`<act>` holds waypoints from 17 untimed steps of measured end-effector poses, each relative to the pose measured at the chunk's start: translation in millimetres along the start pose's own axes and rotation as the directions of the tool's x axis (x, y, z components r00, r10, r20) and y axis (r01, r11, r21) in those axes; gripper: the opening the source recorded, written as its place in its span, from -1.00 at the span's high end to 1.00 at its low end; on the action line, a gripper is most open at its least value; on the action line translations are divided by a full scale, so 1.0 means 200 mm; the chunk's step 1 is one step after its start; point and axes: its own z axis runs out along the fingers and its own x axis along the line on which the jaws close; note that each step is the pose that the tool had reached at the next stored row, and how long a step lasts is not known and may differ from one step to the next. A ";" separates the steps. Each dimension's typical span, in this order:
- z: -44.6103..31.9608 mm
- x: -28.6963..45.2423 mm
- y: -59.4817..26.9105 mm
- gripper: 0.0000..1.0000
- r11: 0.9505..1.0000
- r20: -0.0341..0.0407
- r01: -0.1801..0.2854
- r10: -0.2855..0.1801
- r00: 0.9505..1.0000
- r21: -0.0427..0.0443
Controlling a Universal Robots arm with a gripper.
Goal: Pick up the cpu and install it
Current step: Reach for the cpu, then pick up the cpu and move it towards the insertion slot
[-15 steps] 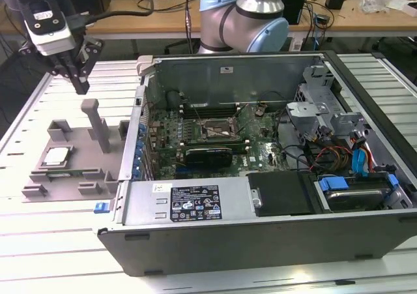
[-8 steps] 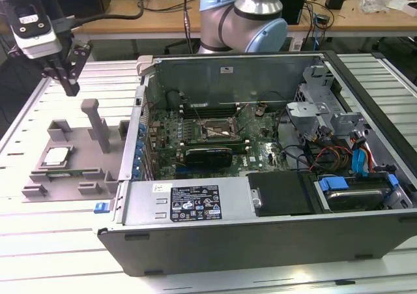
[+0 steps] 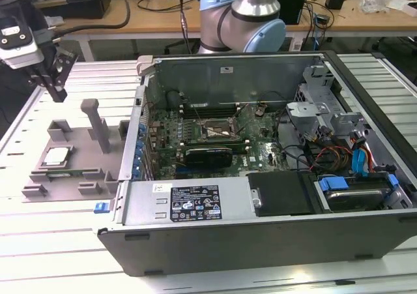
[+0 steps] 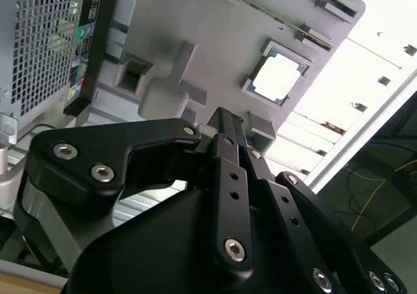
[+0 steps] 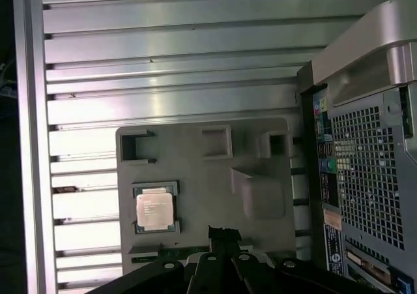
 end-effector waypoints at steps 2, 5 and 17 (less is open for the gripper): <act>0.021 0.023 -0.003 0.79 1.000 0.000 0.000 0.000 1.000 0.000; 0.065 0.080 -0.009 0.79 1.000 0.000 0.000 0.000 1.000 0.000; 0.111 0.123 -0.014 0.79 1.000 0.000 0.000 0.000 1.000 0.000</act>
